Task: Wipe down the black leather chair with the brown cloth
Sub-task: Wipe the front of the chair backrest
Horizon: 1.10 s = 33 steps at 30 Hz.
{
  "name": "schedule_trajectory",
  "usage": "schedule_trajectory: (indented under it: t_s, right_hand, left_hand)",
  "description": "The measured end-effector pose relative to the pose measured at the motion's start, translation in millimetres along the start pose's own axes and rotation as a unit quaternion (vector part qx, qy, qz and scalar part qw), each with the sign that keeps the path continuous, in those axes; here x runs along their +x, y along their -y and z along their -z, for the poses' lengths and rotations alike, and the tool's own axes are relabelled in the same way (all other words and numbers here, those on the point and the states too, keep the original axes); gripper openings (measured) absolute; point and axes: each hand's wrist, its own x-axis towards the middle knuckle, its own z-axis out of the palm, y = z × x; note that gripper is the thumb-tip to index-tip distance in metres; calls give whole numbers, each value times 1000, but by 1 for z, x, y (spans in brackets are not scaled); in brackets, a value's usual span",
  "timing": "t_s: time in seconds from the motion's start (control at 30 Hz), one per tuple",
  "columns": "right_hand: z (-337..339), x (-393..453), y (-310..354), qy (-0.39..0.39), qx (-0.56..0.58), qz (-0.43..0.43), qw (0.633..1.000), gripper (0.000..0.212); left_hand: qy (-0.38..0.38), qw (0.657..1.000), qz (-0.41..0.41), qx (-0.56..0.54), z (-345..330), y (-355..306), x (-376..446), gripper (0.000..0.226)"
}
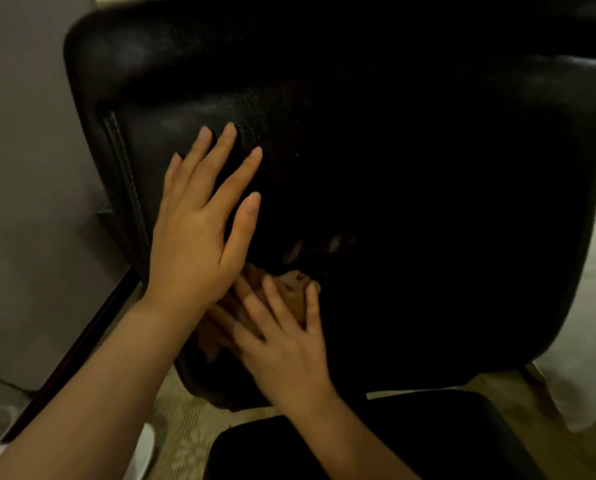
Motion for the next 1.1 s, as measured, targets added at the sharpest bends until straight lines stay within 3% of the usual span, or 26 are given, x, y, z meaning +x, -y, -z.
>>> schedule_trajectory:
  t_s: [0.03, 0.1, 0.17, 0.2, 0.23, 0.3, 0.37, 0.4, 0.47, 0.57, 0.63, 0.7, 0.77, 0.83, 0.9, 0.97, 1.03, 1.1]
  right_hand:
    - [2, 2, -19, -13, -15, -28, 999, 60]
    - [11, 18, -59, -47, -9, -202, 978, 58]
    - [20, 42, -75, -108, 46, -399, 909, 54]
    - [22, 51, -64, -116, 51, -426, 896, 54]
    - [21, 54, -44, -95, 43, -391, 914, 55]
    - [13, 37, 6, -11, 33, -176, 984, 59]
    - [5, 9, 17, 31, 6, 32, 999, 61]
    - [1, 3, 2, 21, -1, 79, 997, 59]
    - [2, 8, -36, -8, -18, 33, 999, 58]
    - [21, 45, -70, -43, 0, -248, 968, 63]
    - [27, 70, -53, -68, 42, -340, 937, 56]
    - [20, 71, -19, -49, 51, -239, 969, 50]
    - [9, 43, 6, -12, 41, -37, 998, 44]
    - [1, 13, -3, 2, 22, 118, 993, 41]
    - [0, 7, -29, 10, -14, 224, 974, 52]
    - [10, 32, -54, -18, -13, 205, 979, 58]
    - [26, 73, -79, -59, 32, 43, 997, 59]
    - [36, 103, -89, -90, 65, -122, 986, 57]
  left_hand:
    - [7, 1000, -5, 4, 2, 0, 0, 52]
    - [24, 1000, -12, 2, 4, 1, 1, 53]
    - [42, 999, -13, -11, 6, 3, 3, 55]
    - [52, 998, -12, -21, 7, 4, 3, 56]
    - [59, 998, -9, -32, 9, 5, 3, 57]
    - [74, 996, -2, -51, 12, 8, 2, 59]
    - [91, 994, -8, -56, 15, 9, 1, 59]
    - [96, 994, -12, -57, 17, 9, 2, 59]
    - [106, 992, -16, -62, 19, 8, 4, 59]
    - [103, 994, -28, -39, 20, 11, 5, 57]
    - [61, 998, -17, -4, 21, 14, 2, 55]
    - [13, 999, 45, 1, 24, 19, 0, 54]
    - [6, 996, 92, -13, 29, 26, -2, 54]
    - [22, 996, 84, 1, 32, 31, -3, 55]
    - [36, 997, 68, 13, 34, 33, -3, 56]
    - [35, 997, 65, 12, 36, 33, -2, 56]
    - [35, 997, 62, 17, 39, 35, 0, 56]
    - [45, 997, 55, 21, 40, 38, 0, 55]
